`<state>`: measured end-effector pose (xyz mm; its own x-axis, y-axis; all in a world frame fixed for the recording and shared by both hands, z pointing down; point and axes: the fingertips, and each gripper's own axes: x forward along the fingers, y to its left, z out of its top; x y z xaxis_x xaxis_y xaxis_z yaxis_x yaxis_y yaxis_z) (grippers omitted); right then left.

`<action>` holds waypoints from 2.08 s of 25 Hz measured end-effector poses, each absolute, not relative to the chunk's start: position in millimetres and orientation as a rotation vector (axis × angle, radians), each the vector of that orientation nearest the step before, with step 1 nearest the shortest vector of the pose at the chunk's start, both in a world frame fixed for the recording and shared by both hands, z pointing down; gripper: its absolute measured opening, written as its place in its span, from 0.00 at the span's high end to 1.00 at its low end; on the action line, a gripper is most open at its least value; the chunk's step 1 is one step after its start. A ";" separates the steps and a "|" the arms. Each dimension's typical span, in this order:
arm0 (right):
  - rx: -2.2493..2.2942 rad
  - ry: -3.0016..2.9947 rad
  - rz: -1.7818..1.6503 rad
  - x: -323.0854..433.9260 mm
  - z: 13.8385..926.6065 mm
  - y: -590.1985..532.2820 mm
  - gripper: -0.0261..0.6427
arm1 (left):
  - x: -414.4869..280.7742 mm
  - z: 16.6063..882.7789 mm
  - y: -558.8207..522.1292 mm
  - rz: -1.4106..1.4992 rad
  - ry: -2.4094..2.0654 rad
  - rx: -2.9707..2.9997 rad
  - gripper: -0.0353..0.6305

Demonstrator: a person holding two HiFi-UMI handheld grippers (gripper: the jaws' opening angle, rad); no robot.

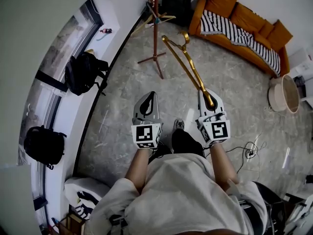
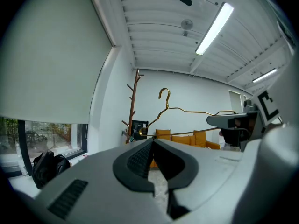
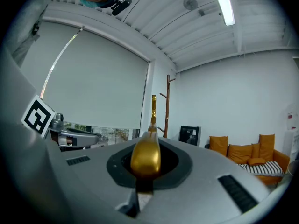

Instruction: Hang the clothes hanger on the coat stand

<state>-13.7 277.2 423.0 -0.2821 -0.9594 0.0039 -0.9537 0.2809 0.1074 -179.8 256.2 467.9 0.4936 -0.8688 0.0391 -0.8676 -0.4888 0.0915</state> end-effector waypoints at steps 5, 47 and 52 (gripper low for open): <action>1.798 -2.514 -0.120 -5.4 423.1 247.8 0.96 | -170.7 477.3 233.7 0.023 -1.540 2.614 0.93; 1.173 -2.948 0.160 102.7 424.3 -54.3 0.96 | -77.4 476.9 -132.9 1.115 -1.825 2.882 0.93; 1.115 -2.962 0.160 96.4 417.9 -78.8 0.96 | -74.9 487.5 -166.5 1.370 -1.709 2.937 0.72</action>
